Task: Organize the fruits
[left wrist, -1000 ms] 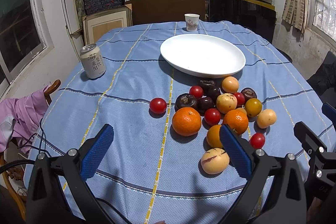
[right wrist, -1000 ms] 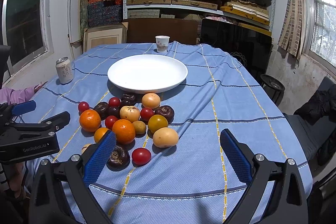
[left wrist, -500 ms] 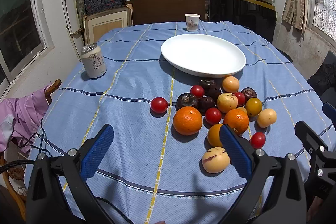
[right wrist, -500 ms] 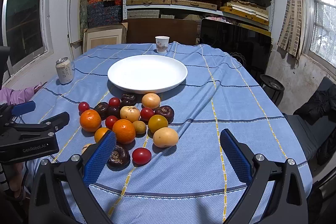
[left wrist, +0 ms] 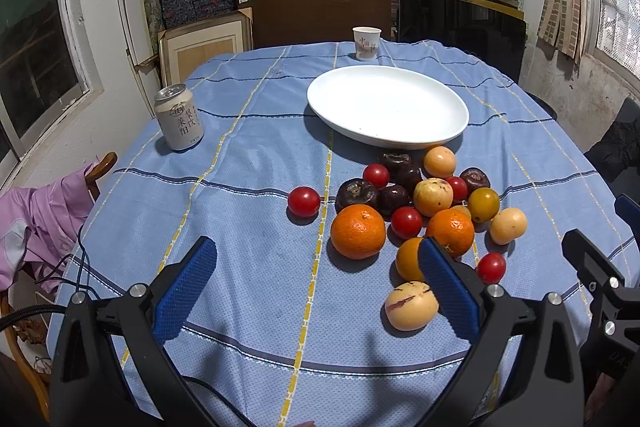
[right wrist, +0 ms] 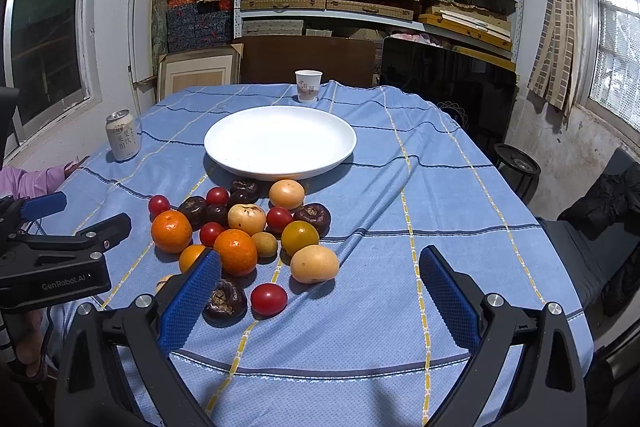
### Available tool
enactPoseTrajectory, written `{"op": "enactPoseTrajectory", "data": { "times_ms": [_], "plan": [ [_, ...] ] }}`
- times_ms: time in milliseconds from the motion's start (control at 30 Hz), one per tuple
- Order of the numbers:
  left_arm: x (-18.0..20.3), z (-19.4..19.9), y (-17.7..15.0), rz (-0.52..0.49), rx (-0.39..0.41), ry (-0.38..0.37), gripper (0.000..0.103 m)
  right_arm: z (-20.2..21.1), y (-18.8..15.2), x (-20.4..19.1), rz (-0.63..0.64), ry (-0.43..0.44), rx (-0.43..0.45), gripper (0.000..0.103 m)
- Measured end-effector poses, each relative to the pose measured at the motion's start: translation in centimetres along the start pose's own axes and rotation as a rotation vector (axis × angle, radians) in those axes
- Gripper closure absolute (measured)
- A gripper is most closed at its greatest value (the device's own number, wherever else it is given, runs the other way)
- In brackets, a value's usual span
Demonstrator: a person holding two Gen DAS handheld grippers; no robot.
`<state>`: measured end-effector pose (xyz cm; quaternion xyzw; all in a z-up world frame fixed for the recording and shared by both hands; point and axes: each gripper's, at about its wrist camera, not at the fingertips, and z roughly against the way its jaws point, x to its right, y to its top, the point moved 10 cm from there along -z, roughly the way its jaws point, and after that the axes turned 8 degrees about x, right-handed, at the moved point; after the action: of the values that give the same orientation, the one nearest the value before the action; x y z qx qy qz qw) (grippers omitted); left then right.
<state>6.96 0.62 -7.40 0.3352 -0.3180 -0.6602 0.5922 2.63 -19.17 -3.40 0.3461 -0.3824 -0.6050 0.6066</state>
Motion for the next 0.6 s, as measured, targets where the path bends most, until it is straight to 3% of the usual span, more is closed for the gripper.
{"op": "enactPoseTrajectory", "data": {
  "times_ms": [600],
  "plan": [
    [-0.13,0.03,0.22,0.006,0.004,0.001,0.004,0.06,0.15,0.16,0.003,-0.003,0.006,0.003]
  ]
}}
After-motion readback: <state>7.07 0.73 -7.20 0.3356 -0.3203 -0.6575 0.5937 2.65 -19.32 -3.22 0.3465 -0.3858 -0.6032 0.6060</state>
